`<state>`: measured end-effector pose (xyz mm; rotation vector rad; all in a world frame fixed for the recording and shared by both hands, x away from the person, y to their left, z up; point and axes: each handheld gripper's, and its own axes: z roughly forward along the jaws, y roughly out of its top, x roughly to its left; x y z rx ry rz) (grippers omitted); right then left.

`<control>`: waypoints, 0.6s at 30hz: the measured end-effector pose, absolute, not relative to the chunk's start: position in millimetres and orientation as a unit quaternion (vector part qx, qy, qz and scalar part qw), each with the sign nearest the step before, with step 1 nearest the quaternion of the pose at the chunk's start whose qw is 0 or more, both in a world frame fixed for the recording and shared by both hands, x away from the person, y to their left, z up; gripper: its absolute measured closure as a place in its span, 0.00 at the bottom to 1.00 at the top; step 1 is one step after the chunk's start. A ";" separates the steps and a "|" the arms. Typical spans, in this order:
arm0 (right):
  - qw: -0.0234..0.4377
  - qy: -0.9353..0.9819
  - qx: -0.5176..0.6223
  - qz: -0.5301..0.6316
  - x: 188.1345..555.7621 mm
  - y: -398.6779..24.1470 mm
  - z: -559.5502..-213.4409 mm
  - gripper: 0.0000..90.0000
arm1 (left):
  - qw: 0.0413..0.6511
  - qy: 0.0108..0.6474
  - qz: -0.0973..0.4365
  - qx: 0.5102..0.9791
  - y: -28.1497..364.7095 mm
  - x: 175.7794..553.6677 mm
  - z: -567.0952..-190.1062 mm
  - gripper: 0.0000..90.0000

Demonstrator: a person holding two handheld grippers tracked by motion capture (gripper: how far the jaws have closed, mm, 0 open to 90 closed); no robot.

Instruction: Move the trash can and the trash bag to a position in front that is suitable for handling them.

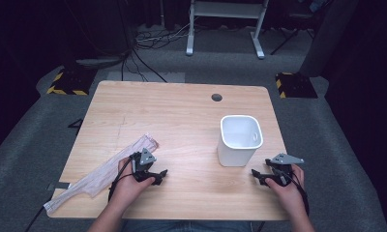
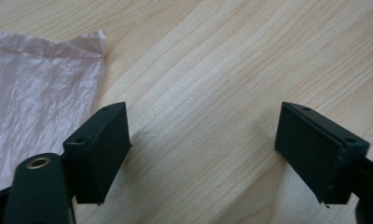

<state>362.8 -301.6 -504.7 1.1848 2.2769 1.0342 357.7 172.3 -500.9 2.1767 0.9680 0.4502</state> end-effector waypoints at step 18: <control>0.211 0.777 0.447 0.390 399.8 -304.2 -456.6 0.38 | 0.427 0.348 0.164 0.818 89.1 416.8 -460.0 0.36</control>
